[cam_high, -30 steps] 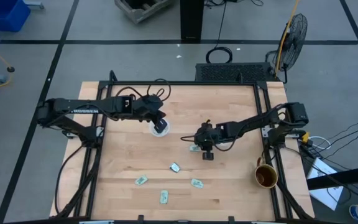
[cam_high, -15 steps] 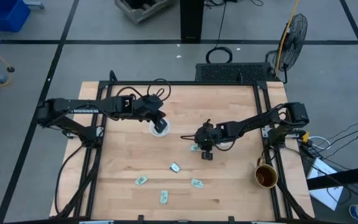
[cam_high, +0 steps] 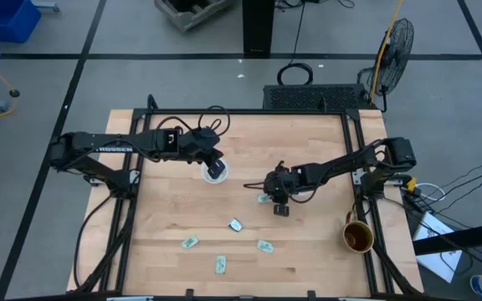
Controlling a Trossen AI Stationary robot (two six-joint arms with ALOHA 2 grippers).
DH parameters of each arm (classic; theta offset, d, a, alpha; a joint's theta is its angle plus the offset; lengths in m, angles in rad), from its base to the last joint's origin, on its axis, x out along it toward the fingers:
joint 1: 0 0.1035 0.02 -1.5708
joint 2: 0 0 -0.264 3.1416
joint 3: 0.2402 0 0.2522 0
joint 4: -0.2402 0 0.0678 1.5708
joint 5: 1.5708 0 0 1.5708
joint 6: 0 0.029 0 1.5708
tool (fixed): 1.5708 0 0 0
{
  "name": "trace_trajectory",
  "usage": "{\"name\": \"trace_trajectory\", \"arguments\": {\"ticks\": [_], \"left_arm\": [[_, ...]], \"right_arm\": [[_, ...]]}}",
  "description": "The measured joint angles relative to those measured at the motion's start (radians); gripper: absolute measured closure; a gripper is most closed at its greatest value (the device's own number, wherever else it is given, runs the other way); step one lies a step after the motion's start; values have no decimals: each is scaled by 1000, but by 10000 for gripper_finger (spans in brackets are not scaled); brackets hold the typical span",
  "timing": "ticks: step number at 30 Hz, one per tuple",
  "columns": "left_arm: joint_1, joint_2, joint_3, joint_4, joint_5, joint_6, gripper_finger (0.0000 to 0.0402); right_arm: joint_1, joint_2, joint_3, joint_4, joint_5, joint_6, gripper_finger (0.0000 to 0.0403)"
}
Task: Pick and place Stevia / Truvia into bins
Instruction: Put the stevia packet into the right container
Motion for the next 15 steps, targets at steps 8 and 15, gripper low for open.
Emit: {"name": "trace_trajectory", "arguments": {"ticks": [8,15], "left_arm": [[0,0,0,0,0,0,364],[0,0,0,0,0,0,364]], "right_arm": [[0,0,0,25,0,-31,381],[7,0,0,50,0,-43,399]]}}
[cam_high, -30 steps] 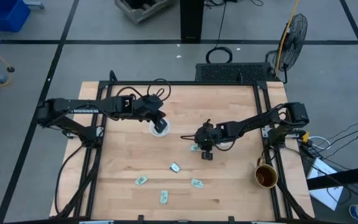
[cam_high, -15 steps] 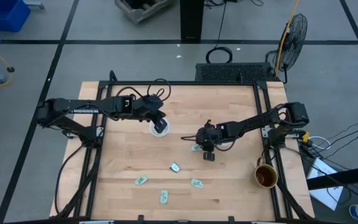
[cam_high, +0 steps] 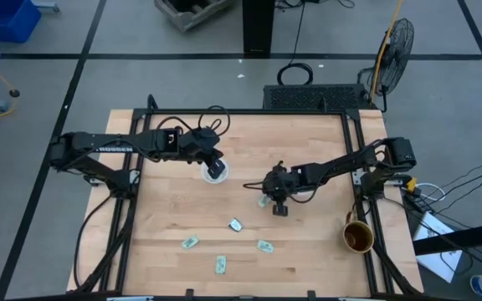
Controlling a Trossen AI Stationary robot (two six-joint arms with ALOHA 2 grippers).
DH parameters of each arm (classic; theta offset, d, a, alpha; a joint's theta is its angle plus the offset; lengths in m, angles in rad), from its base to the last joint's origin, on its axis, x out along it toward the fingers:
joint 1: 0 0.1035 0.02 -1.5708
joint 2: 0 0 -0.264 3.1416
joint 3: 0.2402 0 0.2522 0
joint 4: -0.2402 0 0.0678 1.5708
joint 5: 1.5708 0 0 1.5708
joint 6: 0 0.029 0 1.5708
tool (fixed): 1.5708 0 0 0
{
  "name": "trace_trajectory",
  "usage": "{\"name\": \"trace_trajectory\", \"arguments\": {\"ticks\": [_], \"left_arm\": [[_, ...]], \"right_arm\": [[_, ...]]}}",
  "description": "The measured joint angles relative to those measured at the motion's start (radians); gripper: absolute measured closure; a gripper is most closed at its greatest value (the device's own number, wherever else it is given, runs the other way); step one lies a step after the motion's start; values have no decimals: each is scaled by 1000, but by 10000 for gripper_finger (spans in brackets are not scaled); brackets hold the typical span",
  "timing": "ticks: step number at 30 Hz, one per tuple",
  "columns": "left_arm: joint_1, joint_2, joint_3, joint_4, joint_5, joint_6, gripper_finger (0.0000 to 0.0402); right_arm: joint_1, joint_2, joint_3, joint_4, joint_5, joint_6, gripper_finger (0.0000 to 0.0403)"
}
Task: Pick and place Stevia / Truvia into bins
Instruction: Put the stevia packet into the right container
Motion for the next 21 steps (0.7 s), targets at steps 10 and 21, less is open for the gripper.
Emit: {"name": "trace_trajectory", "arguments": {"ticks": [10,21], "left_arm": [[0,0,0,0,0,-4,364],[0,0,0,2,-4,0,364]], "right_arm": [[36,-248,0,-129,124,-3,402],[33,-544,0,-671,242,263,402]]}}
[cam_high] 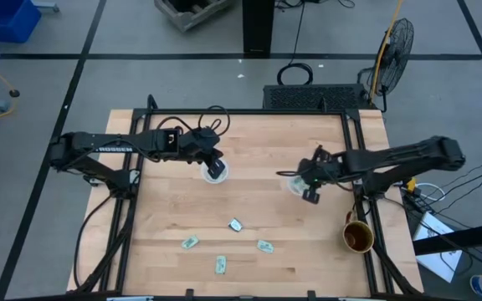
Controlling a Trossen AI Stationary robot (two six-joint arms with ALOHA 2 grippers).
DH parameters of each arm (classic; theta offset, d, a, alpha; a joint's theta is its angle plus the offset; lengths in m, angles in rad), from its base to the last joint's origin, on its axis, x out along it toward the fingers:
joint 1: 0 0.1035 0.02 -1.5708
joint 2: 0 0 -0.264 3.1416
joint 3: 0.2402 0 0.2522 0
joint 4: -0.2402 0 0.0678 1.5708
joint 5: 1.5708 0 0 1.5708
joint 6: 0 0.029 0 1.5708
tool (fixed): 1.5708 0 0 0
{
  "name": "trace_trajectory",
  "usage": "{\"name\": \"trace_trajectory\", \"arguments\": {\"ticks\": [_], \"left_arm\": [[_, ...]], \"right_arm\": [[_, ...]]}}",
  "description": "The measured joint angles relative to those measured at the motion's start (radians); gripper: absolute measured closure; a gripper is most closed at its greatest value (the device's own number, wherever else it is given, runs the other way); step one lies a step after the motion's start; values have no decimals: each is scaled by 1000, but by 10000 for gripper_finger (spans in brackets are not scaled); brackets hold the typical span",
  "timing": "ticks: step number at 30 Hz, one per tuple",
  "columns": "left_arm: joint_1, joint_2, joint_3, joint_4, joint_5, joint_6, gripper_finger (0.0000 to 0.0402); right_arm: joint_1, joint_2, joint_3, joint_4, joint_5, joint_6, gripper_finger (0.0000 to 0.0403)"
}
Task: Pick and place Stevia / Truvia into bins
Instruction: Put the stevia packet into the right container
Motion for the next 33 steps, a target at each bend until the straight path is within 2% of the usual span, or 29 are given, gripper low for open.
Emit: {"name": "trace_trajectory", "arguments": {"ticks": [6,11,20,26,33], "left_arm": [[0,0,0,0,-29,2,364],[0,0,0,-1,-29,1,364],[0,0,0,-1,-30,0,364],[0,0,0,0,-30,0,364],[0,0,0,-1,-30,0,364]], "right_arm": [[-2,-9,0,-68,24,34,402],[-23,28,-18,-50,19,77,402],[-87,62,-95,21,14,40,403],[-126,63,-95,102,-110,-9,403],[-140,106,-128,132,-115,-24,403]]}}
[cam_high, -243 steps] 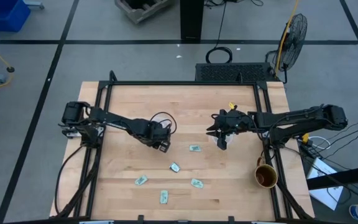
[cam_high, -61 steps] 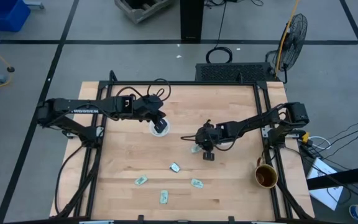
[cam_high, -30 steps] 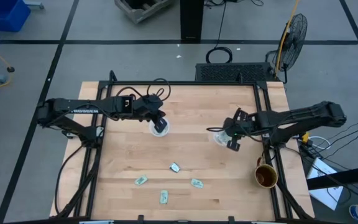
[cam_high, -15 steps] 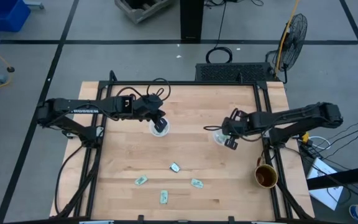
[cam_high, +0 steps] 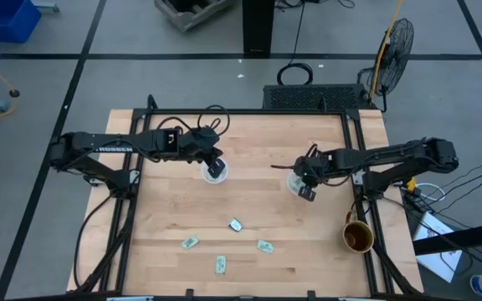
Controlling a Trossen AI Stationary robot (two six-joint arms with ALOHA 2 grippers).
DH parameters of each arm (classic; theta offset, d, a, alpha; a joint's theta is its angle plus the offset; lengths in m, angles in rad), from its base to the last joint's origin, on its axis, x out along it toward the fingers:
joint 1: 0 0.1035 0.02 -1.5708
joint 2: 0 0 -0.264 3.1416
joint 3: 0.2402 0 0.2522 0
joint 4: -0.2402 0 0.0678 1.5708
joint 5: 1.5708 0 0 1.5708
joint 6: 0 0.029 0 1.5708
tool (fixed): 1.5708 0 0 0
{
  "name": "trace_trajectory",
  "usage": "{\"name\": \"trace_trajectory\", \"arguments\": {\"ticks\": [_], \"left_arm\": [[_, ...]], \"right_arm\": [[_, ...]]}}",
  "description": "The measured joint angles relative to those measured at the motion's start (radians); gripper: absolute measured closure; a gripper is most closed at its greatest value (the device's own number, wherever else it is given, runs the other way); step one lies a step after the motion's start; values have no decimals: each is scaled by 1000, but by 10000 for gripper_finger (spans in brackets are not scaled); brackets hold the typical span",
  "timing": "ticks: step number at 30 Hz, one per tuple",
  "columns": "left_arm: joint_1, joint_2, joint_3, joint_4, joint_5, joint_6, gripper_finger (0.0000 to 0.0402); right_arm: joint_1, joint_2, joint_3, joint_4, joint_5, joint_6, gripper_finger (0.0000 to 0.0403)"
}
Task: Pick and place Stevia / Truvia into bins
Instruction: Put the stevia packet into the right container, then put the stevia packet into the left container
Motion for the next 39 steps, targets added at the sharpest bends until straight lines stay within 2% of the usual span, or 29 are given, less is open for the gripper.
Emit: {"name": "trace_trajectory", "arguments": {"ticks": [10,16,27,29,33,39], "left_arm": [[0,0,0,0,0,3,364],[0,0,0,0,0,2,364],[0,0,0,0,2,-1,364],[0,0,0,-1,31,0,364],[-2,0,0,-7,169,31,364],[-73,0,-4,-19,319,131,364]], "right_arm": [[0,22,-24,74,2,-23,398],[0,22,-24,86,2,-87,375],[1,17,-24,135,3,-86,326],[4,13,-24,163,2,-86,324],[8,-17,-5,161,3,-72,326],[8,-93,12,178,2,-60,329]]}}
